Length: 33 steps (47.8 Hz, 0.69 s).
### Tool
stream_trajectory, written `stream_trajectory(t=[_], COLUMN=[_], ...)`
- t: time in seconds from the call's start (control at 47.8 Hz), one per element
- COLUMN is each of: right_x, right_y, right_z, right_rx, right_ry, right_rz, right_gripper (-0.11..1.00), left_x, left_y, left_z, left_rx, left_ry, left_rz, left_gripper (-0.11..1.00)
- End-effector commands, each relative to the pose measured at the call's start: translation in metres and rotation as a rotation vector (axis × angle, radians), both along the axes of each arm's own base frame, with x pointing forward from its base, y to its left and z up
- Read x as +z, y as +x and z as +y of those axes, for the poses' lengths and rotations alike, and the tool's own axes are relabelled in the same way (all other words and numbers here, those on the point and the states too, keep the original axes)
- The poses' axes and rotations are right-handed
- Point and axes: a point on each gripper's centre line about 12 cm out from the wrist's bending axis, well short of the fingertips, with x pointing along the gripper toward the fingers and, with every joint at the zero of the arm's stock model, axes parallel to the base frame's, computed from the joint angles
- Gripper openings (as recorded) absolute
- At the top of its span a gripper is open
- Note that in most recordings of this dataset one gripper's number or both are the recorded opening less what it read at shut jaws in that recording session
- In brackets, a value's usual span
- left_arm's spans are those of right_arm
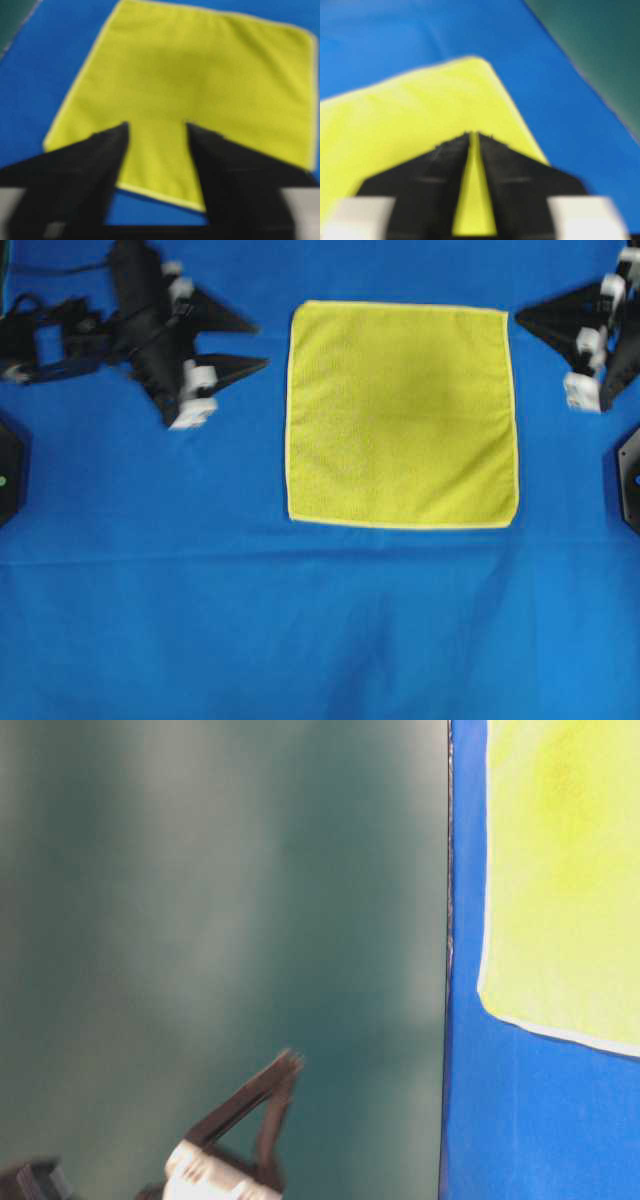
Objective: Fold the yellow towel.
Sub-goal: 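Move both grippers to the far corners of the yellow towel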
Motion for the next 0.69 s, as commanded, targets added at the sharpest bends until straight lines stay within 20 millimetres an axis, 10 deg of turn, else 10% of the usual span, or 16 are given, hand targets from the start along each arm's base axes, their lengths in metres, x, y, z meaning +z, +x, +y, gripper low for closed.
stream_trajectory(t=[0.0,0.105,0.67], right_x=[-0.003,-0.018,-0.107], right_y=[-0.002,-0.004,0.016], right_z=[-0.02,-0.038,-0.09], right_rx=[-0.076,-0.134,-0.197], right_ry=[0.01,0.034,0.186], right_rz=[0.03,0.108,0.383], right_gripper=[0.39,0.61,0.56], left_x=[-0.003,-0.029,-0.123], left_y=[0.013,0.024,0.067], left_z=[0.022,0.046,0.124], left_rx=[0.046,0.094,0.22], left_ry=[0.005,-0.009,-0.051], left_rz=[0.003,0.063,0.165], left_gripper=[0.64,0.85,0.85])
